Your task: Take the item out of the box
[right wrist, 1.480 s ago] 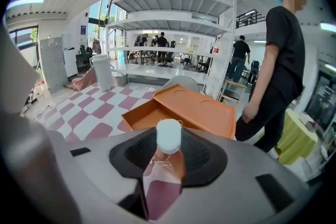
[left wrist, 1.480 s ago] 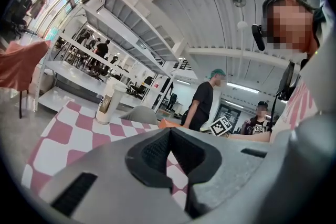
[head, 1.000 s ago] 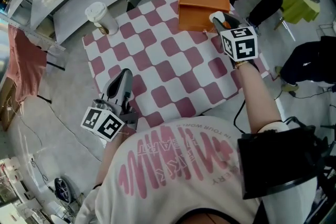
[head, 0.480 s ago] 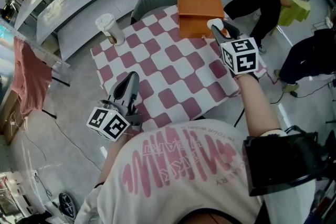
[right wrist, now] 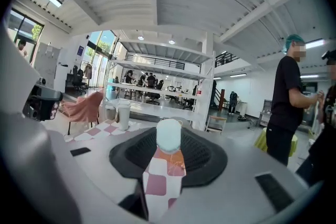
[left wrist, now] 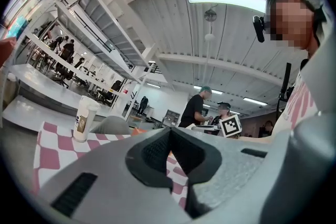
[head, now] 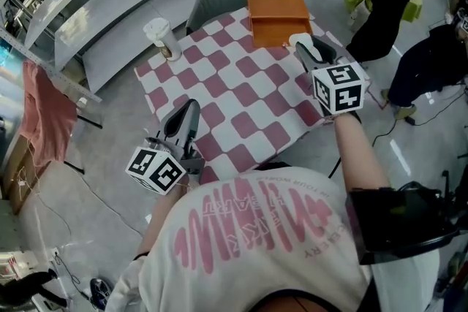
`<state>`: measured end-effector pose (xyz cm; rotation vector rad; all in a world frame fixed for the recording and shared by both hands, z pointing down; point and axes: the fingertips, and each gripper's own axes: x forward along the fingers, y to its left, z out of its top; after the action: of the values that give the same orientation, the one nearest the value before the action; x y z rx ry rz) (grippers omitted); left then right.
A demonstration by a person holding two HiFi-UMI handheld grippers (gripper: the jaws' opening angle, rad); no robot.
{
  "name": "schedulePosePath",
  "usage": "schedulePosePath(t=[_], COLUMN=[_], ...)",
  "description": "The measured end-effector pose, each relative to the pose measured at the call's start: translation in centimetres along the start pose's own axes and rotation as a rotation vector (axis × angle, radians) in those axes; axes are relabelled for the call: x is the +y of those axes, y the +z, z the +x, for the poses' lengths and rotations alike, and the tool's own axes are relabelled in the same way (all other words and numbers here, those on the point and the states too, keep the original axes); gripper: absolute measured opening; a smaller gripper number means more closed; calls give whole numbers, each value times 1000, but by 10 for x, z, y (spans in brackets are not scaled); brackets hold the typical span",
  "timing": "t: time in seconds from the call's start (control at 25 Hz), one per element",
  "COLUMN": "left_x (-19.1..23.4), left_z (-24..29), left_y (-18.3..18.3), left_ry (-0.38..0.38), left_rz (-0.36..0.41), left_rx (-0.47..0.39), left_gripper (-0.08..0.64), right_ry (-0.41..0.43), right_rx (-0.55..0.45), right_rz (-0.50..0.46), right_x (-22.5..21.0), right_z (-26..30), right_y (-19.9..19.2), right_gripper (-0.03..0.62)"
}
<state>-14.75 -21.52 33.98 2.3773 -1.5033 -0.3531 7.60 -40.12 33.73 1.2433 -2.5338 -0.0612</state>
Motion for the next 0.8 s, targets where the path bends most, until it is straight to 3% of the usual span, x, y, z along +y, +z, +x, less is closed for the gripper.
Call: schedulePosePath(t=[0.32, 0.8], left_x=[-8, -30], left_z=[-36, -88], left_y=[-3, -11], left_ry=[-44, -124], left_rz=[-5, -20], left_rx=[4, 0], left_gripper=[8, 8], right_ry=[-29, -82], right_rx=[18, -4], right_rz=[33, 156], right_x=[37, 95], right_z=[-34, -113], right_y=[-13, -28], right_gripper=[140, 141])
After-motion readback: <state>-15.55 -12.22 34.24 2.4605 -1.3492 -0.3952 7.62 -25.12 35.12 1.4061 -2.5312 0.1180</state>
